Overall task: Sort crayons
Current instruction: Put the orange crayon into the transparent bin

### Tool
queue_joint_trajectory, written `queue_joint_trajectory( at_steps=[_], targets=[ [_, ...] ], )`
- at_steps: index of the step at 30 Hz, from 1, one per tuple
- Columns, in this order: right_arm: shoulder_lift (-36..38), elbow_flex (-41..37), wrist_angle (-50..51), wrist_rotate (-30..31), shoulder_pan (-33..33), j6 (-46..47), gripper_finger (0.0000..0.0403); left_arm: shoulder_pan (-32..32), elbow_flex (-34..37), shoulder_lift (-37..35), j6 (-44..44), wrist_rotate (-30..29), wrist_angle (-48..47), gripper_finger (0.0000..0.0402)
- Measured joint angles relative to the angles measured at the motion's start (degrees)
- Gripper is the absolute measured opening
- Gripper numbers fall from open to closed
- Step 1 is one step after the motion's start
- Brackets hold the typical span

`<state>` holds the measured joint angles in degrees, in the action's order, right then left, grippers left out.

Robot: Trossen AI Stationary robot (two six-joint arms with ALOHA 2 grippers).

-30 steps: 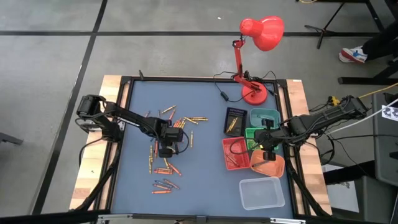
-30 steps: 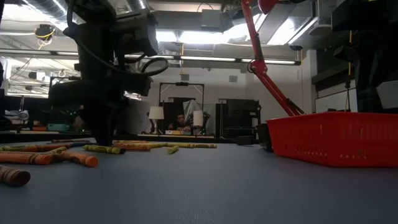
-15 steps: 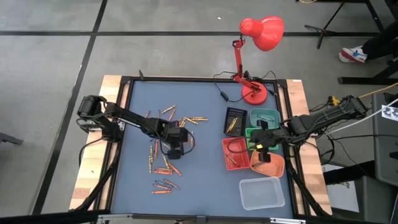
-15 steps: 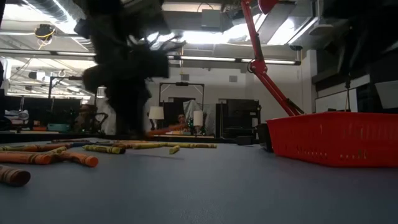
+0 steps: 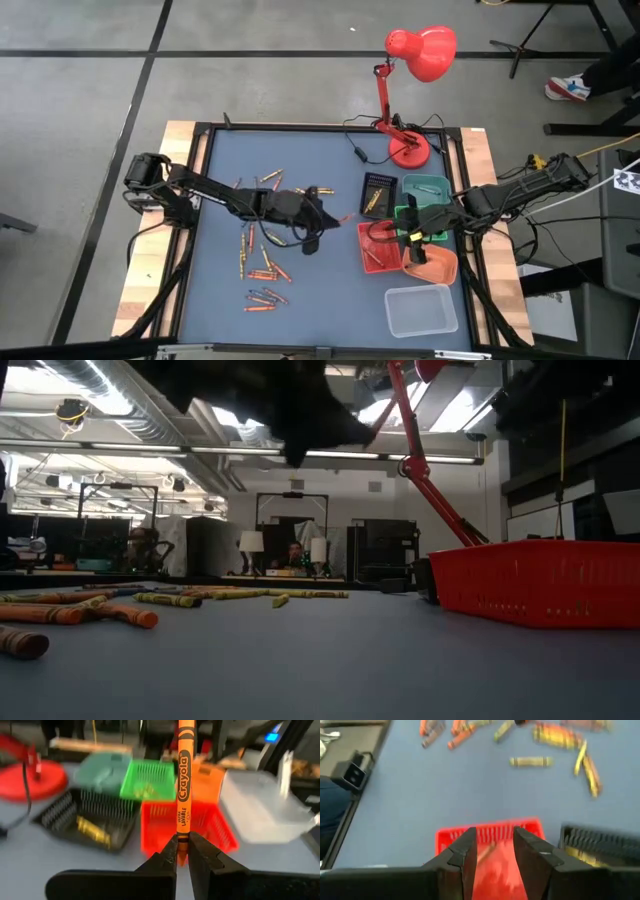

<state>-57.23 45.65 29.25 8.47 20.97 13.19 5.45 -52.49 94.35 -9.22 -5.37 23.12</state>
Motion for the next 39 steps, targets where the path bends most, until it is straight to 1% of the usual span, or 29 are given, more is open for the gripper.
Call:
queue_joint_trajectory(
  at_steps=[5,9,13,20,27,35,39],
  targets=[
    [0.0,0.0,-10.05,2.1,0.02,-8.4,0.0127,0.47,0.0,-0.02,0.81,0.43,5.75,0.0012],
    [0.0,0.0,-18.86,4.97,0.0,-14.0,0.0127,1.36,0.0,-0.02,0.83,0.38,7.38,0.0012],
    [0.0,0.0,-25.99,5.94,0.0,-17.98,0.0127,2.27,0.0,-0.02,0.84,0.37,9.13,0.0012],
    [-1.24,0.0,-32.53,6.1,0.0,-18.23,0.0127,3.27,0.0,-0.04,0.92,0.35,13.58,0.0012],
    [-7.94,0.0,-40.29,6.1,0.0,-18.24,0.0127,4.44,0.0,-0.11,6.27,0.33,16.76,0.0012],
    [-13.16,0.0,-48.47,6.1,0.0,-18.25,0.0127,4.79,0.0,-0.11,6.91,0.34,16.44,0.0012],
    [-13.57,0.0,-49.07,6.1,0.0,-18.25,0.0126,4.79,0.0,-0.11,6.93,0.33,16.34,0.0012]
  ],
)
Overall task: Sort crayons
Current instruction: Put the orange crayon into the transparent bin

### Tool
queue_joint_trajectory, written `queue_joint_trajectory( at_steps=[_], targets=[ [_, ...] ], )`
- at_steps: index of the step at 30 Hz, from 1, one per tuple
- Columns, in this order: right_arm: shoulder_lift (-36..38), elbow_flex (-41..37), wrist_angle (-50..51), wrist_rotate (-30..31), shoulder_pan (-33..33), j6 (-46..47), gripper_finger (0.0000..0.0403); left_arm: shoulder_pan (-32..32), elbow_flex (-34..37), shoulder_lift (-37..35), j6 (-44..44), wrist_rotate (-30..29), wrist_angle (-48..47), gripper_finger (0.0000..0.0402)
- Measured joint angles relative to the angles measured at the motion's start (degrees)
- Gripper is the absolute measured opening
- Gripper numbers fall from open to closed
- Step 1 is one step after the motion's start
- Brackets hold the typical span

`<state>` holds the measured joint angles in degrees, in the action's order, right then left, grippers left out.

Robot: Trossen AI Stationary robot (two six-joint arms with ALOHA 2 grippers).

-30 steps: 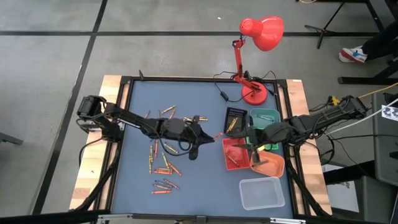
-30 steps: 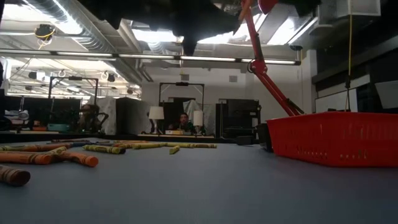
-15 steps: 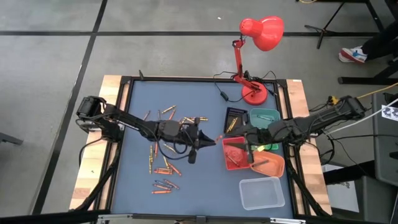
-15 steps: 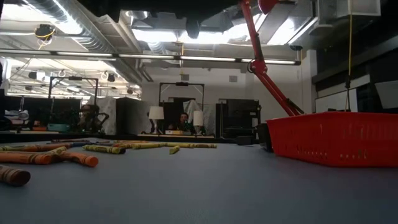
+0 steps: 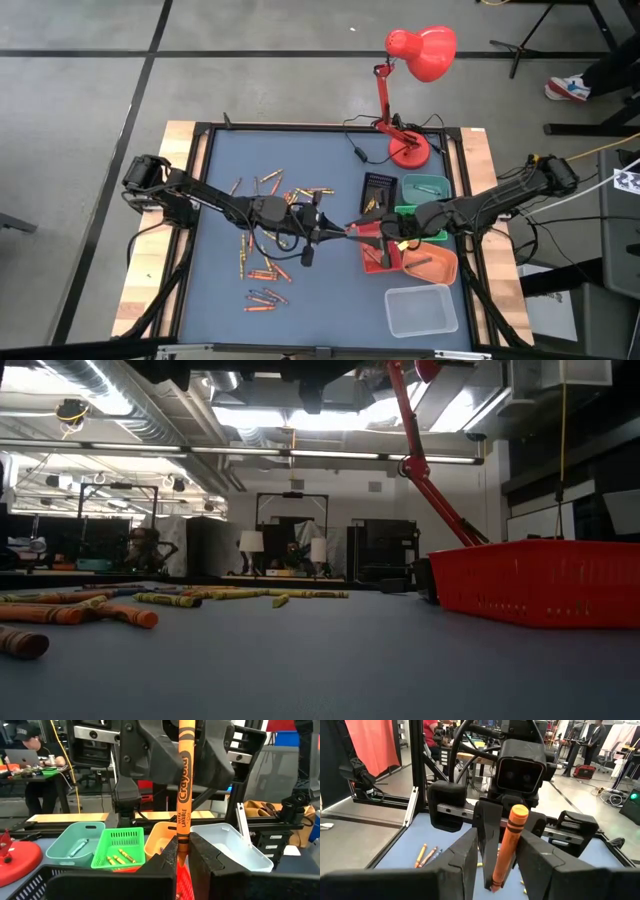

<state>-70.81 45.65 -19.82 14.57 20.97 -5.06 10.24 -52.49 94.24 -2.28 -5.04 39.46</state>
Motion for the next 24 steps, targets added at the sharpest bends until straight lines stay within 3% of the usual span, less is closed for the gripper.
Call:
queue_joint_trajectory(
  at_steps=[4,11,18,24],
  targets=[
    [-0.02,0.0,0.16,-0.11,0.0,0.0,0.0102,0.0,0.0,0.0,0.01,0.01,-0.19,0.0012],
    [-0.01,0.02,0.61,-0.15,0.0,0.04,0.0017,-0.02,0.0,0.0,0.1,-0.15,-0.59,0.0012],
    [0.15,0.02,2.49,-2.06,-0.04,0.78,0.0034,-0.04,-0.08,0.0,-0.17,-0.06,-3.16,0.0029],
    [0.29,0.09,6.26,-3.1,-0.02,2.1,0.0012,-0.09,-0.07,0.0,-0.31,-0.4,-5.49,0.0074]
  ],
)
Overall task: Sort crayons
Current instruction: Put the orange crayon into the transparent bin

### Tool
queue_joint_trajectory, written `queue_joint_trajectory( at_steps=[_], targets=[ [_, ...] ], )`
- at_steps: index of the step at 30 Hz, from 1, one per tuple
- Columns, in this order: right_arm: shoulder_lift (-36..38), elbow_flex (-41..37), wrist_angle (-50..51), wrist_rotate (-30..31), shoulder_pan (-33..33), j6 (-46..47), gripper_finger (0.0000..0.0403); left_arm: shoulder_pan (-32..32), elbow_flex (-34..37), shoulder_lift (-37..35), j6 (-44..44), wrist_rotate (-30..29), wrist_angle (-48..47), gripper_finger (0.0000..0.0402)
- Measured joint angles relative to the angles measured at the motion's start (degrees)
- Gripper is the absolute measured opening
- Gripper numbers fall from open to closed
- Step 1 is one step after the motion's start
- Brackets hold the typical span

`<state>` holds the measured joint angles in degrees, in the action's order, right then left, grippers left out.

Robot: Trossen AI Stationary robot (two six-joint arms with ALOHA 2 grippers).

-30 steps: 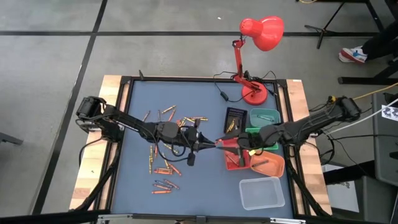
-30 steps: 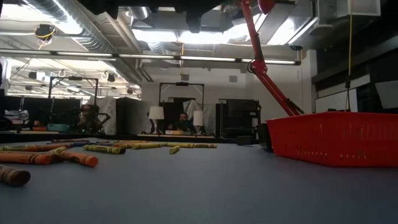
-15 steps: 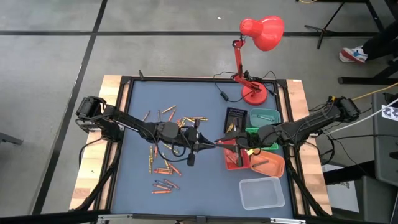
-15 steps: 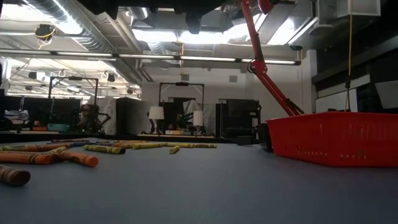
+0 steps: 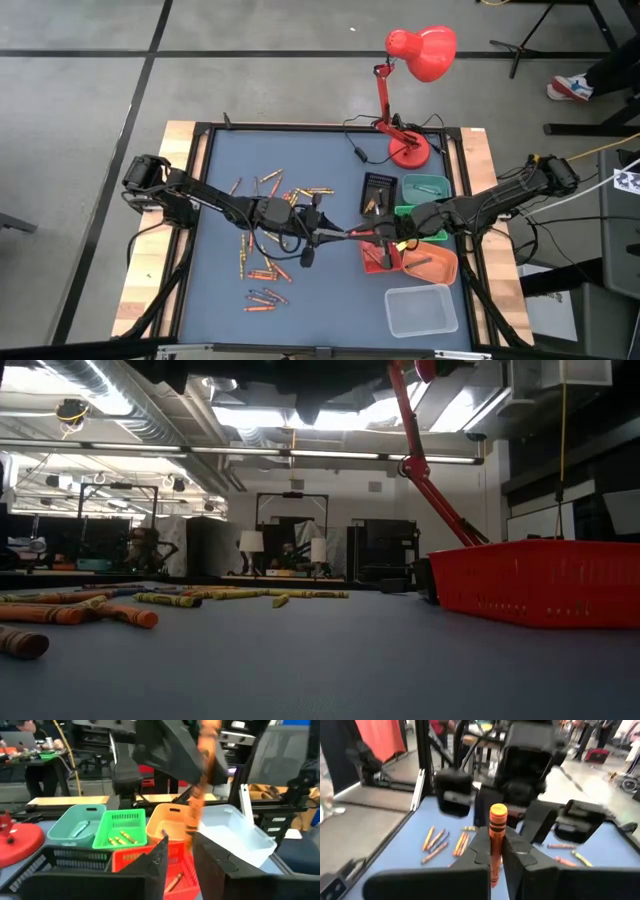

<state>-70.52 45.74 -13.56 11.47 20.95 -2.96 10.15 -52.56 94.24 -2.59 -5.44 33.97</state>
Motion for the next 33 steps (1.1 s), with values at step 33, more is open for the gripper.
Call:
queue_joint_trajectory(
  at_steps=[33],
  targets=[
    [1.9,-0.04,40.78,-31.02,16.27,32.36,0.0034,-0.87,0.04,0.0,0.17,0.16,-7.97,0.0093]
  ],
)
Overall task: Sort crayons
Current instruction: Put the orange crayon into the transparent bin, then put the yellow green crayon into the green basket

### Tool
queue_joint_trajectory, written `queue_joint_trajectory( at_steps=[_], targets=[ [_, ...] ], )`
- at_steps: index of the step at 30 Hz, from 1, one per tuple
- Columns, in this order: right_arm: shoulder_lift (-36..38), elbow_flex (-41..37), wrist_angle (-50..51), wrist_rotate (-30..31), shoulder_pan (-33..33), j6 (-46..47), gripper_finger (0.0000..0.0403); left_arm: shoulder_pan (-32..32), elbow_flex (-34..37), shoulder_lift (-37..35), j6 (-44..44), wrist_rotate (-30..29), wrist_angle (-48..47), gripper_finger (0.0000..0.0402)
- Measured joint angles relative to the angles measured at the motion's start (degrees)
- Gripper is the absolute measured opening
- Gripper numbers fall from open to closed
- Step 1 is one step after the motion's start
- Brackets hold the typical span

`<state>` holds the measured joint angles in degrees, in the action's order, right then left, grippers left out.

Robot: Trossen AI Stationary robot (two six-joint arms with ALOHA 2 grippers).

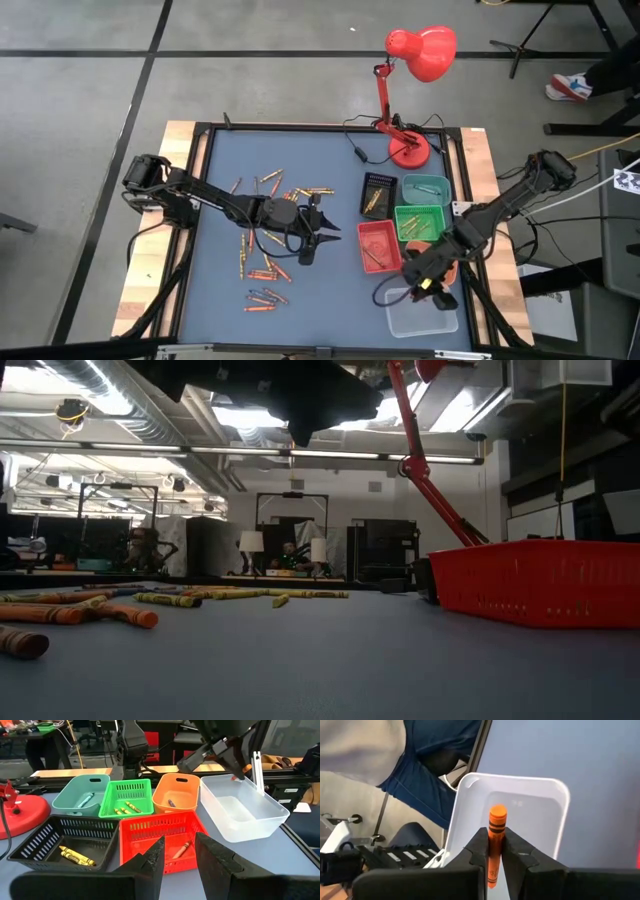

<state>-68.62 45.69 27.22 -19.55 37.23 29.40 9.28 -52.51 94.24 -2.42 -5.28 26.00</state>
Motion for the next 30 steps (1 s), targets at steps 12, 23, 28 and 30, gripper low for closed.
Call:
queue_joint_trajectory(
  at_steps=[12,23,28,30],
  targets=[
    [-0.02,0.0,0.03,-0.41,0.68,3.77,0.0035,0.0,0.0,0.0,-2.24,0.0,-0.07,0.0093],
    [-0.04,0.0,3.07,1.09,0.68,3.74,0.0132,0.02,0.0,0.0,-3.43,-1.95,-1.05,0.0093],
    [-0.04,0.0,4.77,3.23,0.68,3.3,0.0151,0.0,0.02,0.0,-3.57,-6.77,-1.38,0.0093],
    [-0.06,0.0,4.84,3.56,0.62,3.31,0.0151,0.0,0.02,0.0,-4.07,-8.03,-1.4,0.0093]
  ],
)
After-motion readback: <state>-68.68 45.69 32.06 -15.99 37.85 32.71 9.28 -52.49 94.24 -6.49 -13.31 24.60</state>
